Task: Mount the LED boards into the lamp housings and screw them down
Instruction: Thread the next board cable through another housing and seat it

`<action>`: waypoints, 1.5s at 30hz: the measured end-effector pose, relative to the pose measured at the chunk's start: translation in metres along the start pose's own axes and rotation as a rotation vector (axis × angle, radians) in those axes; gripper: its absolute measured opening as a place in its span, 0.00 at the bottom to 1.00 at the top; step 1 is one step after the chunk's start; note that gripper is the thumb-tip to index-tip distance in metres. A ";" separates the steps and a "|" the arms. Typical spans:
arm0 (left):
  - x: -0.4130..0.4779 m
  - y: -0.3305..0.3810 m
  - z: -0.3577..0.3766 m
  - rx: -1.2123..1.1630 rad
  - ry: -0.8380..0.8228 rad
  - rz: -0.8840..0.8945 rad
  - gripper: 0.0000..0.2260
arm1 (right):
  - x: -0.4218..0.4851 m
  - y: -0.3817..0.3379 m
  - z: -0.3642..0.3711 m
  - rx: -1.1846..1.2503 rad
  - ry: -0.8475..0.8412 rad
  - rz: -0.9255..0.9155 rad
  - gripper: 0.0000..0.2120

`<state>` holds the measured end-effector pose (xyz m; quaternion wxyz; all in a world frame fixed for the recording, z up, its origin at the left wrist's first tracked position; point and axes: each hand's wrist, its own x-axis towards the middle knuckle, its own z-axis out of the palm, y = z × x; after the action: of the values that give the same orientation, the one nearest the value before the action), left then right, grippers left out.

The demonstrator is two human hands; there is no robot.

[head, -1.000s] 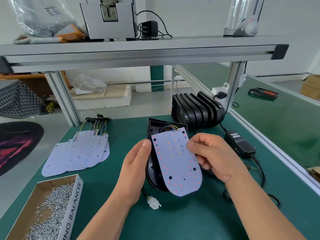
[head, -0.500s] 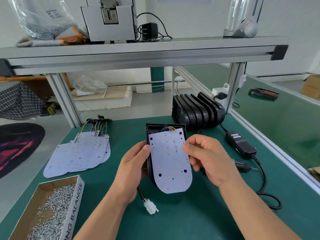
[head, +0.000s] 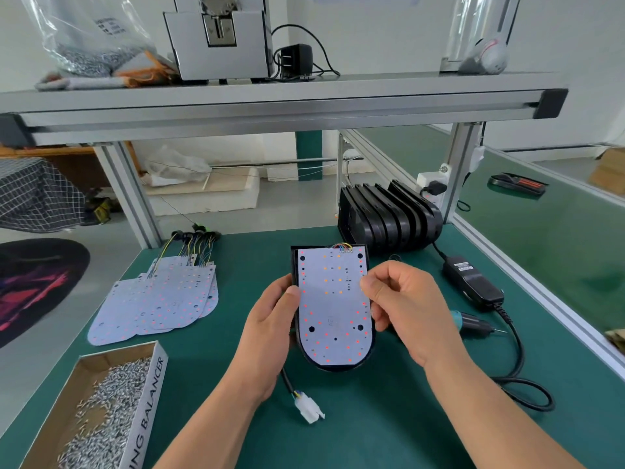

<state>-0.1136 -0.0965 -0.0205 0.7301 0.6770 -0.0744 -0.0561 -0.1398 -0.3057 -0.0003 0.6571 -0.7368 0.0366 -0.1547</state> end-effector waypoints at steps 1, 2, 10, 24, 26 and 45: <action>-0.001 0.001 0.000 0.011 -0.009 0.020 0.12 | -0.001 0.000 0.001 -0.070 0.020 -0.033 0.10; -0.001 0.001 0.000 0.023 -0.017 0.042 0.13 | -0.001 0.000 0.002 -0.122 0.039 -0.060 0.10; -0.001 -0.002 0.000 0.054 -0.040 0.116 0.13 | -0.002 0.003 0.003 -0.262 0.100 -0.103 0.09; 0.003 -0.010 -0.005 0.038 0.021 0.117 0.11 | -0.003 0.015 0.014 -0.454 0.083 -0.195 0.11; 0.002 -0.011 -0.003 0.010 0.022 0.124 0.12 | -0.004 0.013 0.019 -0.458 0.111 -0.202 0.10; 0.010 -0.007 -0.012 -0.089 0.332 0.167 0.19 | -0.012 0.012 0.016 -0.368 -0.341 0.049 0.14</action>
<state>-0.1015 -0.0872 -0.0276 0.7637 0.6354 -0.0062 0.1140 -0.1449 -0.2891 -0.0154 0.5121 -0.8584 -0.0294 -0.0029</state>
